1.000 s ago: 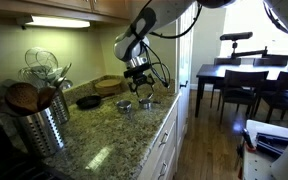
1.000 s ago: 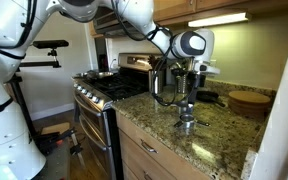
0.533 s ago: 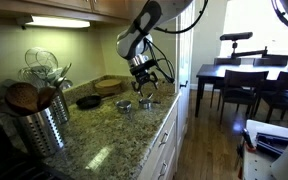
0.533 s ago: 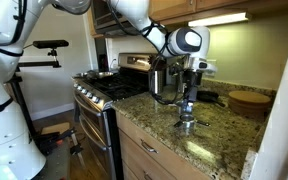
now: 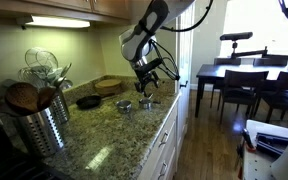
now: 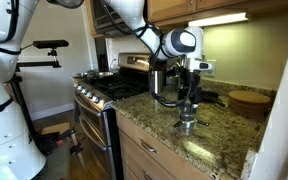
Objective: Put the small pot inside the medium pot and put both pots inside the large pot
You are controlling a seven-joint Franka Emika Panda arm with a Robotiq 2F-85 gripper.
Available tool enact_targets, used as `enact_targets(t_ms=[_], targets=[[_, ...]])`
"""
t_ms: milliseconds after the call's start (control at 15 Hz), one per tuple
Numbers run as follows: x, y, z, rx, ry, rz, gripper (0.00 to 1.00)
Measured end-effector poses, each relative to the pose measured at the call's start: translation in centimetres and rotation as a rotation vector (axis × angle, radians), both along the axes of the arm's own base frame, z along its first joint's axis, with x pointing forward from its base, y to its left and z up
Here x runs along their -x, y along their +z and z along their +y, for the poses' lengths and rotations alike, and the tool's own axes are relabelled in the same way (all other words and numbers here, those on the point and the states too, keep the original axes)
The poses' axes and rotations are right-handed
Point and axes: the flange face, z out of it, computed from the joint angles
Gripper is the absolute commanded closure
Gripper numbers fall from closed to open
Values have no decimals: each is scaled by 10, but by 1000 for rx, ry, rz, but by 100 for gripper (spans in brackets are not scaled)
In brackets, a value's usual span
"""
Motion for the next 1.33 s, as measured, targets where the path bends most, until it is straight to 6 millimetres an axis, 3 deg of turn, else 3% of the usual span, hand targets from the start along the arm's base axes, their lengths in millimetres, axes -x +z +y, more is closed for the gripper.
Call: enact_targets(t_ms=[867, 1333], targets=[[24, -34, 6, -75, 329, 55, 0], [46, -32, 0, -106, 384, 82, 0]])
